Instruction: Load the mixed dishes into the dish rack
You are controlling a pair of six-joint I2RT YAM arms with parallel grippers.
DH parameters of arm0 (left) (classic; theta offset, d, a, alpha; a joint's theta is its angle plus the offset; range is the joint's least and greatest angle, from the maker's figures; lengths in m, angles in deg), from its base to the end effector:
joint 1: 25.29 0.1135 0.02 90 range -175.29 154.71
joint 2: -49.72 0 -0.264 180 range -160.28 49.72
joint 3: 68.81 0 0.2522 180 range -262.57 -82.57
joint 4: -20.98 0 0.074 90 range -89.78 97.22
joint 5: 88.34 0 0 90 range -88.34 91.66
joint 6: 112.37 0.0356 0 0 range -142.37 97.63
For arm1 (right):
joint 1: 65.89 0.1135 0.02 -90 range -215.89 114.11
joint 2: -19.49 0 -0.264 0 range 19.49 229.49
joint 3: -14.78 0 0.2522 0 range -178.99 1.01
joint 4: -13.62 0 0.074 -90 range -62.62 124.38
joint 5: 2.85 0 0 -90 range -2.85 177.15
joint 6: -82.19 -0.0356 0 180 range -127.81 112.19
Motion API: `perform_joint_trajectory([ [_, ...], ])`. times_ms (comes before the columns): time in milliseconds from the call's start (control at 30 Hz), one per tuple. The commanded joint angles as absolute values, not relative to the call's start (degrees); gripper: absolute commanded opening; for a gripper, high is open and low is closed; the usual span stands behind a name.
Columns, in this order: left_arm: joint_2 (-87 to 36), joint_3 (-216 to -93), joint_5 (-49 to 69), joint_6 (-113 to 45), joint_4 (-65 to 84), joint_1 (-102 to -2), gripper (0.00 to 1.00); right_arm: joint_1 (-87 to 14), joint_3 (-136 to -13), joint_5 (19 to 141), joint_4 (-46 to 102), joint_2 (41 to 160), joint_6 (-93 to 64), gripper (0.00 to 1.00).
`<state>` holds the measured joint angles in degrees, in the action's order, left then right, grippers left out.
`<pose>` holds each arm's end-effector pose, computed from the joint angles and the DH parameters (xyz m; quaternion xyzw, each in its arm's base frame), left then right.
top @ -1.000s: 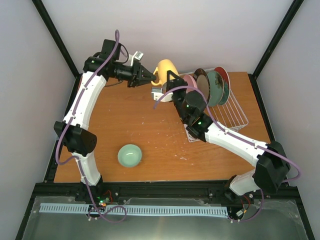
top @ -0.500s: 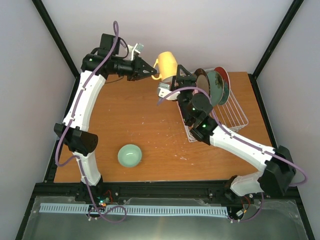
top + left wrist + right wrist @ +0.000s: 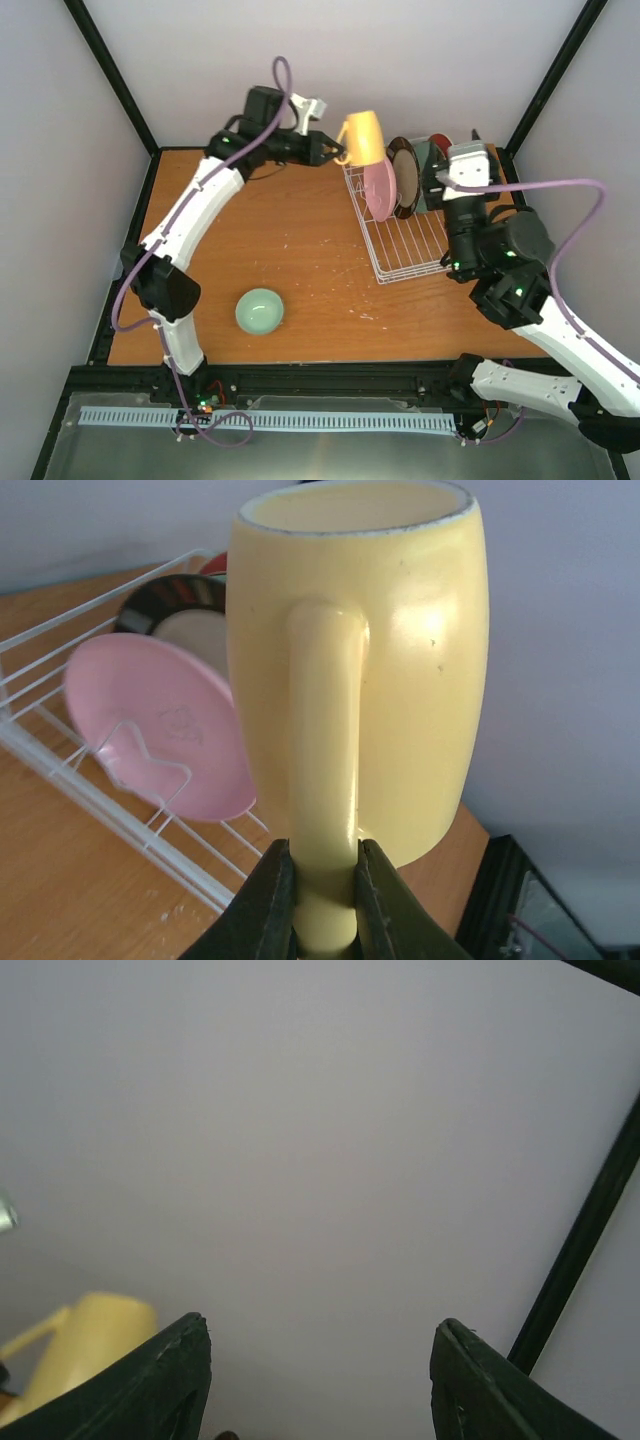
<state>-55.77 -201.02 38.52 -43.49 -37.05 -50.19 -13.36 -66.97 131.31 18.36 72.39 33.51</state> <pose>0.3569 -0.1892 0.4281 0.1821 0.8214 -0.4354 0.3202 0.1246 0.1218 0.4864 -0.1527 0.5746 -0.1275 0.7939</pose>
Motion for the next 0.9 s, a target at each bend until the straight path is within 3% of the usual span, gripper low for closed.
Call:
perform_joint_trajectory([
  [0, -51.4, -197.1, 33.4, -36.8, -18.2, -58.2, 0.01, -13.0, -70.7, 134.7, 21.2, 72.0, 23.8, 0.59],
  [233, -51.4, -189.6, 24.6, -30.0, -6.1, -68.2, 0.01, -13.0, -71.0, 136.8, 16.8, 70.8, 24.4, 0.59],
  [633, -52.8, -172.0, 17.5, -23.2, 14.5, -76.8, 0.01, -13.0, -68.1, 141.6, 17.6, 62.7, 25.0, 0.59],
  [867, -61.6, -174.2, 16.6, -19.2, 20.0, -78.5, 0.01, -13.0, -69.3, 143.2, 21.3, 59.5, 23.7, 0.58],
])
